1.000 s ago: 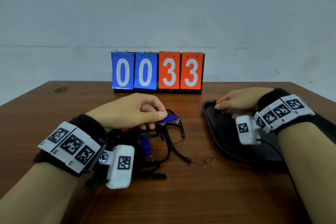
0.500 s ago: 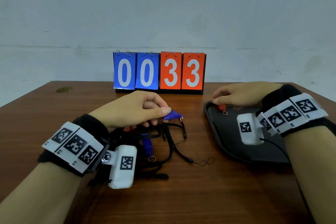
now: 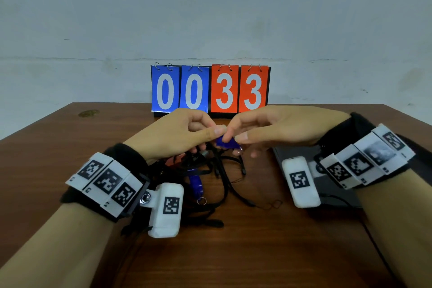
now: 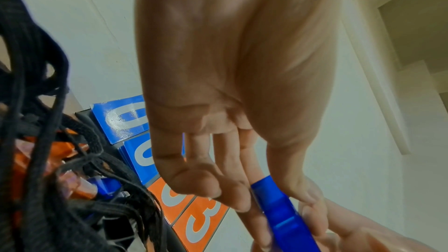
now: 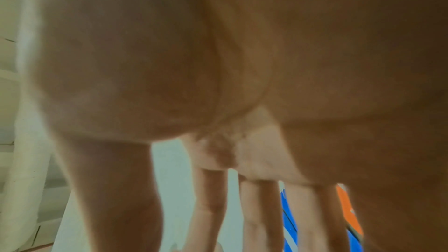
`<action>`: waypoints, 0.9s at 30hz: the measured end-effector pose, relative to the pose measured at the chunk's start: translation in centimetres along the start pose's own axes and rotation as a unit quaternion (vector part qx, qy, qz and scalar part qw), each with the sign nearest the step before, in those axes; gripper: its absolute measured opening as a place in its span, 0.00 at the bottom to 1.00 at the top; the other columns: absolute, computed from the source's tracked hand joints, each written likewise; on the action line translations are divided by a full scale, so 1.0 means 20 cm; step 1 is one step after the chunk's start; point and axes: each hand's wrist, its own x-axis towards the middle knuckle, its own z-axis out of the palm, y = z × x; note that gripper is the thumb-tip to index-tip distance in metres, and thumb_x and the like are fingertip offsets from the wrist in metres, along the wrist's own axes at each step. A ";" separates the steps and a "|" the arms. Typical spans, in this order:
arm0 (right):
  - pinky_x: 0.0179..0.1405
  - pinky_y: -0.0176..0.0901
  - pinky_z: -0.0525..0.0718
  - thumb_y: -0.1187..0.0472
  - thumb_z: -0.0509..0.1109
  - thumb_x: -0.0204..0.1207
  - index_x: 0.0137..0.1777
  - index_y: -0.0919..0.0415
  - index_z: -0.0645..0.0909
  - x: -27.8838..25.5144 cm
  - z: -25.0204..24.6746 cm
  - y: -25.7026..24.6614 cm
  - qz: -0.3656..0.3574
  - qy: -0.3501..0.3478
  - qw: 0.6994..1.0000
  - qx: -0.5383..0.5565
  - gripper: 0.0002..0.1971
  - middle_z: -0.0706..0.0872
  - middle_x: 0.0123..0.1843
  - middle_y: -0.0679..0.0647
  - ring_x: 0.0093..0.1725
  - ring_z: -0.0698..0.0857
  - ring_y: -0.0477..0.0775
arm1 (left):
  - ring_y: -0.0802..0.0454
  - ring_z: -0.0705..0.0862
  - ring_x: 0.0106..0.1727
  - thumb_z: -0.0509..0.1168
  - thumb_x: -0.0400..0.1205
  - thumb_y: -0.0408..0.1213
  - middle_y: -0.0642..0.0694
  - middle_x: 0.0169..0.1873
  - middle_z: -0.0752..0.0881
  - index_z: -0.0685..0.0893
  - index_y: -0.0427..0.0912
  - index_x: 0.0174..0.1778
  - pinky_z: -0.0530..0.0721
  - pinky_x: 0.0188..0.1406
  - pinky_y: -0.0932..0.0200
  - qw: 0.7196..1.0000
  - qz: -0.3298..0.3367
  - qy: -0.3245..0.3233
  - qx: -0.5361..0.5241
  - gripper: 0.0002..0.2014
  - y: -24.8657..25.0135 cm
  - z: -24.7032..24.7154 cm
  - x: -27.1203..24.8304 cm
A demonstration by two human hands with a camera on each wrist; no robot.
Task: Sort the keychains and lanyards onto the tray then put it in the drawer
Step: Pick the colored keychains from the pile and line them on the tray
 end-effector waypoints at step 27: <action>0.66 0.54 0.84 0.37 0.58 0.85 0.69 0.44 0.83 -0.14 -0.31 0.37 0.310 0.220 0.898 -0.219 0.21 0.86 0.64 0.52 0.57 0.89 0.57 | 0.54 0.90 0.34 0.61 0.86 0.60 0.49 0.36 0.93 0.92 0.50 0.49 0.81 0.26 0.64 0.965 -0.145 -0.185 0.119 0.20 -0.04 -0.05 -0.01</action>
